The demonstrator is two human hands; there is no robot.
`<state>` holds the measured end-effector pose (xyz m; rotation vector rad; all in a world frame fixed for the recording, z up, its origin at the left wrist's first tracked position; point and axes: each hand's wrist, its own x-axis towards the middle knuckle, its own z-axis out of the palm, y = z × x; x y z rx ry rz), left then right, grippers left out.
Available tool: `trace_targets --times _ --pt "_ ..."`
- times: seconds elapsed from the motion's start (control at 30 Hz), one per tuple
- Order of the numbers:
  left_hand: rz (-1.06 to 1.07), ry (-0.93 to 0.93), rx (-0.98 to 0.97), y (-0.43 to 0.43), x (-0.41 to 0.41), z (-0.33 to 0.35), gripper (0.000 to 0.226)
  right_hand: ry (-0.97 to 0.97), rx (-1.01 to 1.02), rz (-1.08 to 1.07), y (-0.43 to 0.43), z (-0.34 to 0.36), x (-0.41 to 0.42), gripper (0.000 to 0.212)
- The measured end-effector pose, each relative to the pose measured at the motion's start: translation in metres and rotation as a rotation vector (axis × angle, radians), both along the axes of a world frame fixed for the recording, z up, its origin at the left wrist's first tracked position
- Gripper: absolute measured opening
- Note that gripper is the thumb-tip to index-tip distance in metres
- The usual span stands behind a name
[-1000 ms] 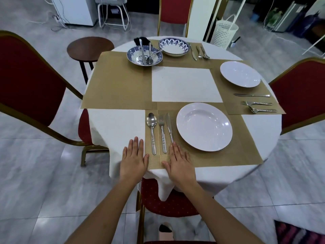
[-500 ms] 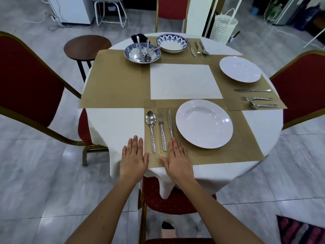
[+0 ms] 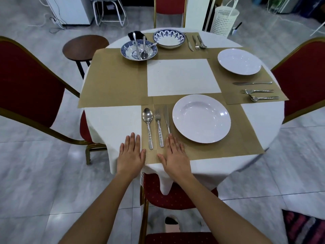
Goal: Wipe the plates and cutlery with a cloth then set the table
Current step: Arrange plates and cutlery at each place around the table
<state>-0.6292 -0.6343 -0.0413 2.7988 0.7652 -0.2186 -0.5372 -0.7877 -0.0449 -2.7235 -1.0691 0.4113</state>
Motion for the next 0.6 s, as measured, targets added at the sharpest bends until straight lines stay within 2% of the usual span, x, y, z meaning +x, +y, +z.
trace_targets --times 0.1,0.17,0.23,0.37,0.47,0.6 --pt "-0.032 0.13 -0.013 0.002 0.001 0.02 0.064 0.014 0.004 0.103 -0.016 0.017 -0.001 0.083" --pt "-0.051 0.152 0.016 0.002 0.003 0.038 0.064 -0.014 0.007 0.11 -0.023 0.033 -0.001 0.075" --pt "-0.088 0.121 0.046 -0.002 0.005 0.061 0.062 -0.055 0.033 0.063 -0.032 0.058 -0.002 0.065" --pt "-0.191 0.061 0.137 -0.023 0.008 0.106 0.061 -0.192 -0.016 0.008 -0.064 0.111 0.001 0.08" --pt "-0.275 0.005 0.206 -0.051 0.014 0.135 0.06 -0.254 -0.012 -0.079 -0.089 0.143 0.01 0.06" --pt "-0.314 -0.054 0.239 -0.095 0.032 0.167 0.061 -0.298 -0.018 -0.144 -0.122 0.177 0.026 0.058"
